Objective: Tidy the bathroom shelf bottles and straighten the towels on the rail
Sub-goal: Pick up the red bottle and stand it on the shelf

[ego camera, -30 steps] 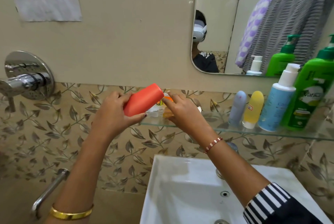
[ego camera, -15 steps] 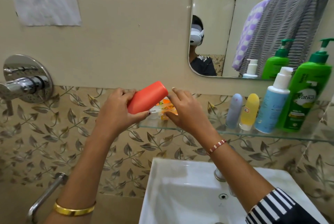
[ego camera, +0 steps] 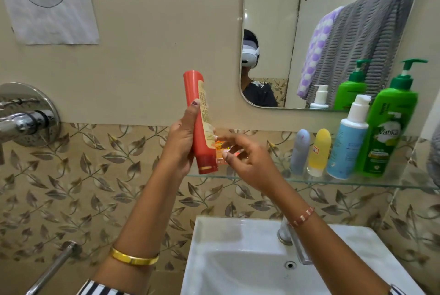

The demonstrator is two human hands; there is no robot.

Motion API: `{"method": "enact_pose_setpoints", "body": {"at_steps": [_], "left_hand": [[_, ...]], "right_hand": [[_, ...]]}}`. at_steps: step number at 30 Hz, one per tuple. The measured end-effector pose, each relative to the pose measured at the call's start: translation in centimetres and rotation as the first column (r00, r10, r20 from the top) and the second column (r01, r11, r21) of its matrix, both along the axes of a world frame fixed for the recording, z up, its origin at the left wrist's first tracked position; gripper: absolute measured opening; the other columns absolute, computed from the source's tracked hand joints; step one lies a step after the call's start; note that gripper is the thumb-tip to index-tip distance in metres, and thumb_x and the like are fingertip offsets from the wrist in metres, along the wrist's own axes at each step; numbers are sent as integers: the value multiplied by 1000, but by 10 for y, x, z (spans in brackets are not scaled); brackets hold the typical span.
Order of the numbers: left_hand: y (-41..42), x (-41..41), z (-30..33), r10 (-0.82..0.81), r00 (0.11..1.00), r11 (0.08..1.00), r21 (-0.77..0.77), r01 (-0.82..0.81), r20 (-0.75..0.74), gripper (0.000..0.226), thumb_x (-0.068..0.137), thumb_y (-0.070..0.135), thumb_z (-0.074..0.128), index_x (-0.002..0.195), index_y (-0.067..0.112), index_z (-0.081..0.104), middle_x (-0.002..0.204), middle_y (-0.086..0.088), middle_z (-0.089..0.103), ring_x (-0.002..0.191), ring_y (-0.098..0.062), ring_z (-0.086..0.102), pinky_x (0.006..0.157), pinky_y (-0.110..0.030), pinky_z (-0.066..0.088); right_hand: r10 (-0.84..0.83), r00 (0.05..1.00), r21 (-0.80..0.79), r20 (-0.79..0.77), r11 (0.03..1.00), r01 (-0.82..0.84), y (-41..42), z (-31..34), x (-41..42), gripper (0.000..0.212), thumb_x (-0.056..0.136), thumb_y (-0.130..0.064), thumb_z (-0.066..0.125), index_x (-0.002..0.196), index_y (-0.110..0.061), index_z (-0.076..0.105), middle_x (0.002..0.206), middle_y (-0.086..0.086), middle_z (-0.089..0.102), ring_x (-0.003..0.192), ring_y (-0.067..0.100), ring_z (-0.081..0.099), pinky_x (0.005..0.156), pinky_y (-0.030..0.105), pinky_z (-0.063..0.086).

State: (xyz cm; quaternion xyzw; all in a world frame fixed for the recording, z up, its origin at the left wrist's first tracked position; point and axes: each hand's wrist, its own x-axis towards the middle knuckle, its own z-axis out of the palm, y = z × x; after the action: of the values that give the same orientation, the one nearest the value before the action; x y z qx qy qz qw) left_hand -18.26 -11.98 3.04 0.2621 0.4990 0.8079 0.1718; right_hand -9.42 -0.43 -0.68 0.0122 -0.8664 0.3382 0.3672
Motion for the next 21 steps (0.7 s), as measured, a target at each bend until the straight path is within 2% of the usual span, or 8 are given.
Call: {"method": "enact_pose_setpoints", "body": {"at_steps": [3,5,8,11,14,16,18,21], "left_hand": [[10,5,-2,-88,990,994,77,80,111,55,82,52,50,120,13,48,89,-9,65,71,-19,67,66,-35,57],[14,8,-4,-161,970,977,167,131,183,52,86,51,44,119,11,48,88,-11,64,70,-20,68,60,-34,57],[18,15,-7,-244,936,957,217,191,255,49,89,50,41,108,7,53,81,-13,70,67,-22,70,57,-36,59],[24,28,-6,-271,931,952,212,220,247,43,92,47,34,90,9,53,80,-13,70,72,-23,69,67,-37,59],[31,35,-5,-240,940,956,227,186,240,36,93,42,37,100,9,50,96,-16,67,88,-26,65,85,-43,53],[36,34,-6,-198,954,969,193,155,223,35,90,41,44,107,10,50,103,-17,66,91,-26,65,88,-42,52],[40,34,-6,-201,951,968,193,158,233,39,87,42,51,106,8,50,92,-15,68,81,-21,67,73,-34,58],[47,39,-5,-242,910,950,271,152,336,35,86,40,53,95,7,46,53,-5,63,52,-13,64,53,-26,58]], "right_hand": [[35,999,53,41,998,-37,6,-9,6,57,82,-2,57,132,-25,43,112,2,57,84,12,59,69,23,54],[27,1000,135,2,991,-27,9,-14,11,69,78,-5,63,138,-25,35,121,4,55,88,6,56,71,17,51],[-38,984,354,-176,930,100,12,-16,19,65,76,-19,68,134,-16,37,125,10,58,102,11,57,79,18,50],[-91,926,457,-367,849,265,15,-14,23,52,78,-23,63,124,-12,43,106,15,67,88,21,64,71,27,57],[-89,878,361,-470,888,284,23,-10,30,45,80,-20,62,122,-10,48,96,16,68,80,21,63,66,27,55],[-85,865,283,-494,925,253,30,-5,36,44,78,-19,65,119,-6,52,99,18,66,89,17,59,73,15,50],[-72,855,207,-513,957,204,36,3,42,41,75,-18,68,111,0,59,99,16,62,91,9,52,74,5,44],[-26,862,82,-506,994,78,42,13,47,35,73,-20,71,104,-7,61,95,3,56,85,8,52,64,16,51]]}}
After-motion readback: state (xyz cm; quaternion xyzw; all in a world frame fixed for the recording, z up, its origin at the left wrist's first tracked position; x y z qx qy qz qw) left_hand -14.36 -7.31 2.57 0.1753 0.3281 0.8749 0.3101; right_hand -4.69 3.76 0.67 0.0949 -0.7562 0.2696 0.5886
